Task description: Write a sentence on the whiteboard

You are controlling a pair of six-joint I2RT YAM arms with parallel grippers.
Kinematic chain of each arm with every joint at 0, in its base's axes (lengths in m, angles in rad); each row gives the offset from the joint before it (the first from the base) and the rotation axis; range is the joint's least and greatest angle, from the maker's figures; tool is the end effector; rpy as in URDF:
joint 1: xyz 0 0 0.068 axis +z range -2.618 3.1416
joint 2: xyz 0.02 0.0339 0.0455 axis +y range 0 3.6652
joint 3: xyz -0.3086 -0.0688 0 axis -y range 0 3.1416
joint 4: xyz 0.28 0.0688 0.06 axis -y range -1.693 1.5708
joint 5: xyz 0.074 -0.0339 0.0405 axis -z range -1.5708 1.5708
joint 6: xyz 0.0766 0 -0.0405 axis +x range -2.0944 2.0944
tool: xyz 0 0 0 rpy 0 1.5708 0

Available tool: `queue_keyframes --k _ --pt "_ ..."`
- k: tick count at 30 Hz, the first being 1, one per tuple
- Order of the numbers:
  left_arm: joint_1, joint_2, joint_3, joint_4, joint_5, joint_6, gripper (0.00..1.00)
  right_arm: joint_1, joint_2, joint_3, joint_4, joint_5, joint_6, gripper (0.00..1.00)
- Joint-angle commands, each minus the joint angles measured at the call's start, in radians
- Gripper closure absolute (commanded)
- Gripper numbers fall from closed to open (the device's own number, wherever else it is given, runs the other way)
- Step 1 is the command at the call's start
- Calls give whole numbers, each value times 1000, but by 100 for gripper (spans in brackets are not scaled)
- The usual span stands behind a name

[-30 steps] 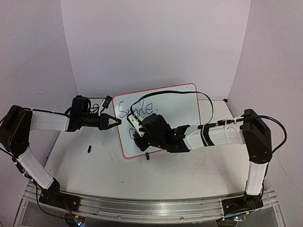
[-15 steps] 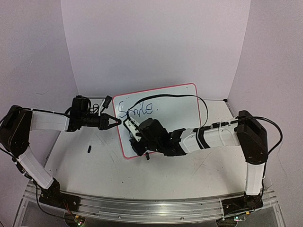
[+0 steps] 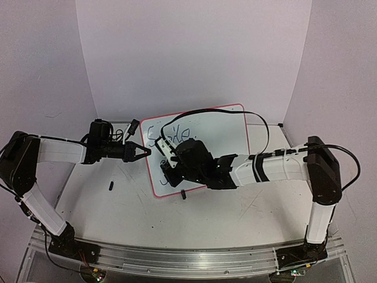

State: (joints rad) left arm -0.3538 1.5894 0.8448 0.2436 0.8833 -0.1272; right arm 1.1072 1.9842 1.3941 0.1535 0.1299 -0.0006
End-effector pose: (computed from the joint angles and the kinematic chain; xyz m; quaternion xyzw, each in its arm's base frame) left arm 0.3358 -0.1871 0.2175 0.3044 0.7482 -0.4669 0.3600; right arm 0.2530 0.4838 0.2267 -0.4131 0.7342 0.2351 0.4848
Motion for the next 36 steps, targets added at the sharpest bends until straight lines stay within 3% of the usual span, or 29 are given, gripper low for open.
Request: queue_keyframes --k 1,15,36 --pt "-12 47 -8 -98 -208 101 100 -48 -169 -70 24 9 -22 100" --pt "-13 41 -6 -99 -216 112 100 -90 -154 -35 9 -63 -84 100" --pt "-16 45 -6 -101 -216 110 100 -109 -118 16 6 10 -113 100"
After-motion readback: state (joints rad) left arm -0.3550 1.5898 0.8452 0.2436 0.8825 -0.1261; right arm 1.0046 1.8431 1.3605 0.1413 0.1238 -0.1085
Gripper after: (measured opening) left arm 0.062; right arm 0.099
